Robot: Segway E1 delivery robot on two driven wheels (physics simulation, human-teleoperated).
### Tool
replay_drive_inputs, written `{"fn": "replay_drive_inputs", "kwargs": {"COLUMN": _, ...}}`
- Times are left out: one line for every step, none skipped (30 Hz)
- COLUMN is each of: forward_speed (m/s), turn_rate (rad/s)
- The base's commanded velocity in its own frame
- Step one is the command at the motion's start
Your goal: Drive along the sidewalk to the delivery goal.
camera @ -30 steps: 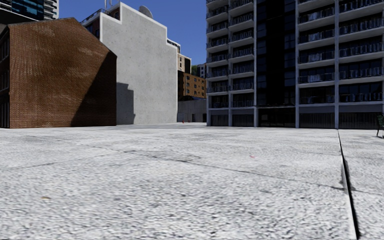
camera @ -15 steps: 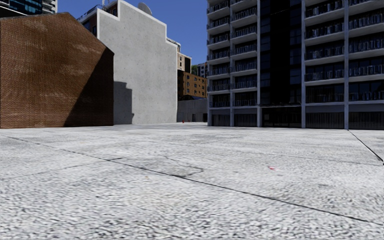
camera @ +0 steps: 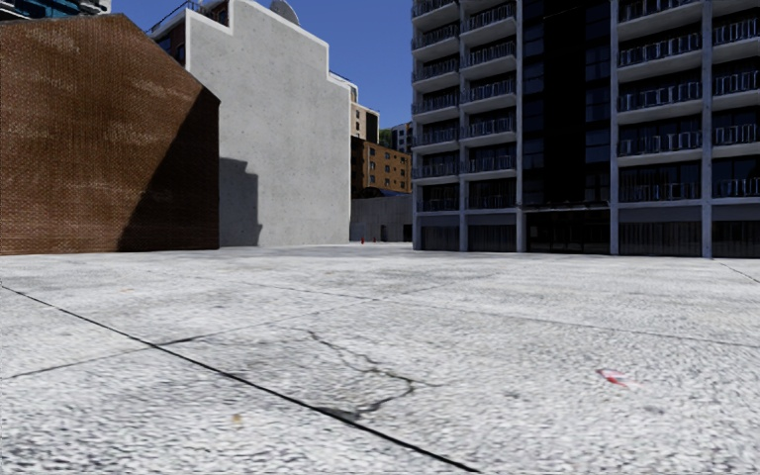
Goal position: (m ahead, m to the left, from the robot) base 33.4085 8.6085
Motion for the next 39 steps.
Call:
{"fn": "replay_drive_inputs", "kwargs": {"forward_speed": 2.0, "turn_rate": 0.0}}
{"fn": "replay_drive_inputs", "kwargs": {"forward_speed": 2.0, "turn_rate": 0.0}}
{"fn": "replay_drive_inputs", "kwargs": {"forward_speed": 2.0, "turn_rate": 0.0}}
{"fn": "replay_drive_inputs", "kwargs": {"forward_speed": 2.0, "turn_rate": 0.0}}
{"fn": "replay_drive_inputs", "kwargs": {"forward_speed": 2.0, "turn_rate": 0.0}}
{"fn": "replay_drive_inputs", "kwargs": {"forward_speed": 2.0, "turn_rate": 0.0}}
{"fn": "replay_drive_inputs", "kwargs": {"forward_speed": 2.0, "turn_rate": 0.0}}
{"fn": "replay_drive_inputs", "kwargs": {"forward_speed": 2.0, "turn_rate": 0.0}}
{"fn": "replay_drive_inputs", "kwargs": {"forward_speed": 2.0, "turn_rate": 0.0}}
{"fn": "replay_drive_inputs", "kwargs": {"forward_speed": 2.0, "turn_rate": 0.0}}
{"fn": "replay_drive_inputs", "kwargs": {"forward_speed": 2.0, "turn_rate": 0.0}}
{"fn": "replay_drive_inputs", "kwargs": {"forward_speed": 2.0, "turn_rate": 0.0}}
{"fn": "replay_drive_inputs", "kwargs": {"forward_speed": 2.0, "turn_rate": 0.0}}
{"fn": "replay_drive_inputs", "kwargs": {"forward_speed": 2.0, "turn_rate": 0.0}}
{"fn": "replay_drive_inputs", "kwargs": {"forward_speed": 2.0, "turn_rate": 0.0}}
{"fn": "replay_drive_inputs", "kwargs": {"forward_speed": 2.0, "turn_rate": 0.0}}
{"fn": "replay_drive_inputs", "kwargs": {"forward_speed": 2.0, "turn_rate": 0.0}}
{"fn": "replay_drive_inputs", "kwargs": {"forward_speed": 2.0, "turn_rate": 0.0}}
{"fn": "replay_drive_inputs", "kwargs": {"forward_speed": 2.0, "turn_rate": 0.0}}
{"fn": "replay_drive_inputs", "kwargs": {"forward_speed": 2.0, "turn_rate": 0.0}}
{"fn": "replay_drive_inputs", "kwargs": {"forward_speed": 2.0, "turn_rate": 0.0}}
{"fn": "replay_drive_inputs", "kwargs": {"forward_speed": 2.0, "turn_rate": 0.0}}
{"fn": "replay_drive_inputs", "kwargs": {"forward_speed": 2.0, "turn_rate": 0.0}}
{"fn": "replay_drive_inputs", "kwargs": {"forward_speed": 2.0, "turn_rate": 0.0}}
{"fn": "replay_drive_inputs", "kwargs": {"forward_speed": 2.0, "turn_rate": 0.0}}
{"fn": "replay_drive_inputs", "kwargs": {"forward_speed": 2.0, "turn_rate": 0.0}}
{"fn": "replay_drive_inputs", "kwargs": {"forward_speed": 2.0, "turn_rate": 0.0}}
{"fn": "replay_drive_inputs", "kwargs": {"forward_speed": 2.0, "turn_rate": 0.0}}
{"fn": "replay_drive_inputs", "kwargs": {"forward_speed": 2.0, "turn_rate": 0.0}}
{"fn": "replay_drive_inputs", "kwargs": {"forward_speed": 2.0, "turn_rate": 0.0}}
{"fn": "replay_drive_inputs", "kwargs": {"forward_speed": 2.0, "turn_rate": 0.0}}
{"fn": "replay_drive_inputs", "kwargs": {"forward_speed": 2.0, "turn_rate": 0.0}}
{"fn": "replay_drive_inputs", "kwargs": {"forward_speed": 2.0, "turn_rate": 0.0}}
{"fn": "replay_drive_inputs", "kwargs": {"forward_speed": 2.0, "turn_rate": 0.0}}
{"fn": "replay_drive_inputs", "kwargs": {"forward_speed": 2.0, "turn_rate": 0.0}}
{"fn": "replay_drive_inputs", "kwargs": {"forward_speed": 2.0, "turn_rate": 0.0}}
{"fn": "replay_drive_inputs", "kwargs": {"forward_speed": 2.0, "turn_rate": 0.0}}
{"fn": "replay_drive_inputs", "kwargs": {"forward_speed": 2.0, "turn_rate": 0.0}}
{"fn": "replay_drive_inputs", "kwargs": {"forward_speed": 2.0, "turn_rate": 0.0}}
